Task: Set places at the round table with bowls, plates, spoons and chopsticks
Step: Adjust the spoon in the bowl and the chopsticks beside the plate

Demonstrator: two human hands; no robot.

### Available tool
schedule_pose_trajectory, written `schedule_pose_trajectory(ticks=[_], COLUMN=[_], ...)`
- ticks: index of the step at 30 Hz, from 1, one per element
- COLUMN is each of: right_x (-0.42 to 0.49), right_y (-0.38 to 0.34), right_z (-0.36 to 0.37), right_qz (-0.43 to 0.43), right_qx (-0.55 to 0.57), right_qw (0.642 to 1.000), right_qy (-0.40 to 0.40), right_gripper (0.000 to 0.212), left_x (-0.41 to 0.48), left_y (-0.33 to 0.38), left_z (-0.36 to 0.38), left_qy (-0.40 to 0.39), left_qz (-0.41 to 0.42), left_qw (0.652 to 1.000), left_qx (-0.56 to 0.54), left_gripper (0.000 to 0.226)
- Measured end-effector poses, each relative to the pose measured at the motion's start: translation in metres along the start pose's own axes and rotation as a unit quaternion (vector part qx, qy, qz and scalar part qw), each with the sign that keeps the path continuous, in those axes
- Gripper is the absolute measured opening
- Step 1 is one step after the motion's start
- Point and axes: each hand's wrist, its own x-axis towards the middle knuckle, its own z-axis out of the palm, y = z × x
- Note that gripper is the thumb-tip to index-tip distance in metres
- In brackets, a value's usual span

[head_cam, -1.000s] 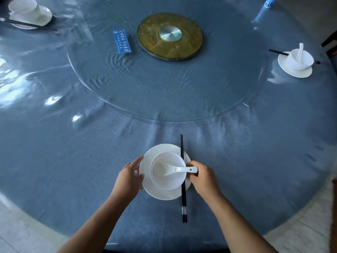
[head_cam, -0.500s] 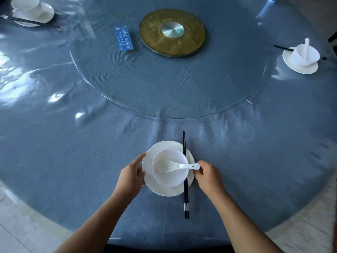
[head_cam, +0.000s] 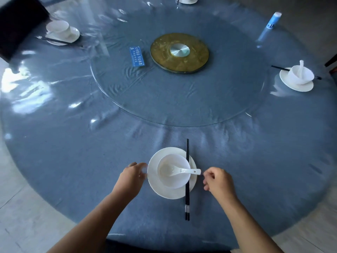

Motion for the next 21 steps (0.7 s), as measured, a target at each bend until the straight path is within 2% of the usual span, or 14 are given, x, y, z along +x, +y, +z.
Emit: schedule_pose_trajectory(ticks=[3,6,11,13,16,21], right_x=[-0.013,-0.028,-0.055,-0.072,-0.101,-0.166], right_y=[-0.01,-0.03,-0.093,-0.121,-0.159,-0.232], right_z=[-0.027,-0.039,0.008,0.044,0.101,0.203], right_qz=[-0.027,-0.1,-0.217,-0.259,-0.332,-0.419], right_qx=[0.002,-0.029,-0.109,-0.142,-0.204,-0.295], right_qw=[0.997,0.991,0.969,0.951,0.908,0.827], right_qy=[0.077,0.085,-0.04,-0.087,-0.152,-0.23], right_gripper=[0.022,0.016,0.004,0.009,0.024,0.032], left_x=[-0.023,-0.058,-0.129,-0.16,-0.199,-0.264], left_y=[-0.008,-0.022,-0.064,-0.086,-0.124,-0.208], left_z=[-0.015,-0.034,-0.075,-0.094,-0.12,-0.162], left_qy=[0.038,0.084,0.126,0.141,0.174,0.223], left_qz=[0.005,-0.009,-0.068,-0.095,-0.122,-0.191], left_qw=[0.999,0.996,0.989,0.985,0.976,0.955], left_qx=[0.009,0.012,0.035,0.039,0.042,0.046], left_gripper=[0.03,0.029,0.033,0.037,0.039,0.038])
